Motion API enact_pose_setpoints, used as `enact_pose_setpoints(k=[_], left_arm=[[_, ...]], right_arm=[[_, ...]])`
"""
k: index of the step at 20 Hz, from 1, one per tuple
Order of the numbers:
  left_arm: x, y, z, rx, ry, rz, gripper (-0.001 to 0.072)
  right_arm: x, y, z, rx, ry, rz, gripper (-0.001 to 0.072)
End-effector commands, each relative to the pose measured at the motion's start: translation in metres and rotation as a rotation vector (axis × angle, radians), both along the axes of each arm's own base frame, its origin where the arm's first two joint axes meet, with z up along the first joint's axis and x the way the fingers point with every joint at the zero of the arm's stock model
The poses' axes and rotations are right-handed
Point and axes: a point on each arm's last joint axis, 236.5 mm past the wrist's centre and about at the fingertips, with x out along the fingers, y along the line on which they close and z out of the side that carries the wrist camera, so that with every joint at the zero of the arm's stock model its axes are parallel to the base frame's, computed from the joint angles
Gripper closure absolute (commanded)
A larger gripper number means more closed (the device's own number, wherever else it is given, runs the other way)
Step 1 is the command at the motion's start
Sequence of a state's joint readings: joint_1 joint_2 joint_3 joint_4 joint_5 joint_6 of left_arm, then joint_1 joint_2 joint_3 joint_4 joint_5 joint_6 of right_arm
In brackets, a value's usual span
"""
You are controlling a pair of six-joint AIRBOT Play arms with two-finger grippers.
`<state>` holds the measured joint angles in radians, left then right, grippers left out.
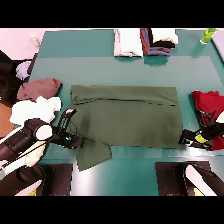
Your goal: Fold the shirts.
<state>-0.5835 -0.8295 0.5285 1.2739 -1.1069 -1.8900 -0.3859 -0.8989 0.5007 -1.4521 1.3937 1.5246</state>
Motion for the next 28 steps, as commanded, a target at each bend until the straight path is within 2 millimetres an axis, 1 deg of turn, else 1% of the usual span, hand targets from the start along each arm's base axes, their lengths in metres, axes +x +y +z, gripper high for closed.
enact_pose_setpoints(k=[1, 2, 3, 4, 5, 7, 8, 9, 11, 12, 14, 15, 18, 19, 20, 21, 23, 25, 28], left_arm=[[0.0, 0.0, 0.0, -0.001, -0.003, -0.006, 0.0682], [0.0, 0.0, 0.0, -0.001, -0.002, -0.006, 0.0682], [0.0, 0.0, 0.0, 0.0, -0.001, -0.006, 0.0682], [-0.001, 0.0, 0.0, 0.001, 0.001, -0.007, 0.0682], [-0.002, 0.001, 0.0, 0.006, 0.006, -0.01, 0.0682], [-0.011, 0.007, -0.001, 0.028, 0.035, -0.039, 0.0682], [-0.017, 0.01, -0.002, 0.043, 0.057, -0.062, 0.0683], [-0.022, 0.014, -0.003, 0.06, 0.077, -0.073, 0.0683], [-0.032, 0.023, -0.002, 0.09, 0.111, -0.091, 0.0683], [-0.032, 0.024, 0.002, 0.085, 0.093, -0.094, 0.0684], [-0.029, 0.028, 0.019, 0.064, 0.029, -0.053, 0.0684], [-0.034, 0.031, 0.027, 0.058, 0.019, -0.034, 0.0684], [-0.06, 0.043, 0.044, 0.068, 0.065, -0.059, 0.0683], [-0.06, 0.045, 0.051, 0.071, 0.058, -0.067, 0.0683], [-0.054, 0.045, 0.059, 0.072, 0.03, -0.07, 0.0683], [-0.04, 0.046, 0.068, 0.082, -0.024, -0.07, 0.0683], [-0.004, 0.053, 0.083, 0.128, -0.157, -0.047, 0.0683], [0.032, 0.062, 0.093, 0.198, -0.27, -0.053, 0.0684], [0.09, 0.055, 0.096, 0.25, -0.37, -0.074, 0.0684]], right_arm=[[0.003, 0.018, -0.014, 0.042, 0.014, 0.013, 0.0233], [0.003, 0.022, -0.016, 0.042, 0.024, 0.036, 0.0276], [0.003, 0.025, -0.017, 0.042, 0.03, 0.064, 0.0284], [0.002, 0.029, -0.017, 0.041, 0.034, 0.089, 0.0337], [0.002, 0.03, -0.016, 0.034, 0.03, 0.112, 0.0459], [0.005, 0.032, -0.01, 0.023, -0.008, 0.135, 0.0655], [0.007, 0.032, -0.005, 0.017, -0.03, 0.136, 0.0688], [0.005, 0.031, 0.0, 0.01, -0.038, 0.141, 0.0688], [-0.001, 0.022, 0.015, -0.032, -0.035, 0.166, 0.0689], [-0.003, 0.016, 0.023, -0.058, -0.038, 0.176, 0.0689], [-0.008, 0.006, 0.04, -0.107, -0.047, 0.191, 0.0689], [-0.013, 0.005, 0.047, -0.113, -0.046, 0.193, 0.0689], [-0.024, 0.008, 0.063, -0.123, -0.08, 0.192, 0.0689], [-0.025, 0.005, 0.067, -0.141, -0.094, 0.191, 0.0689], [-0.024, 0.001, 0.072, -0.159, -0.107, 0.19, 0.0689], [-0.019, 0.0, 0.077, -0.165, -0.127, 0.189, 0.0689], [-0.001, -0.003, 0.087, -0.172, -0.151, 0.187, 0.069], [0.031, -0.008, 0.096, -0.179, -0.198, 0.184, 0.069], [0.087, -0.019, 0.101, -0.19, -0.245, 0.18, 0.069]])
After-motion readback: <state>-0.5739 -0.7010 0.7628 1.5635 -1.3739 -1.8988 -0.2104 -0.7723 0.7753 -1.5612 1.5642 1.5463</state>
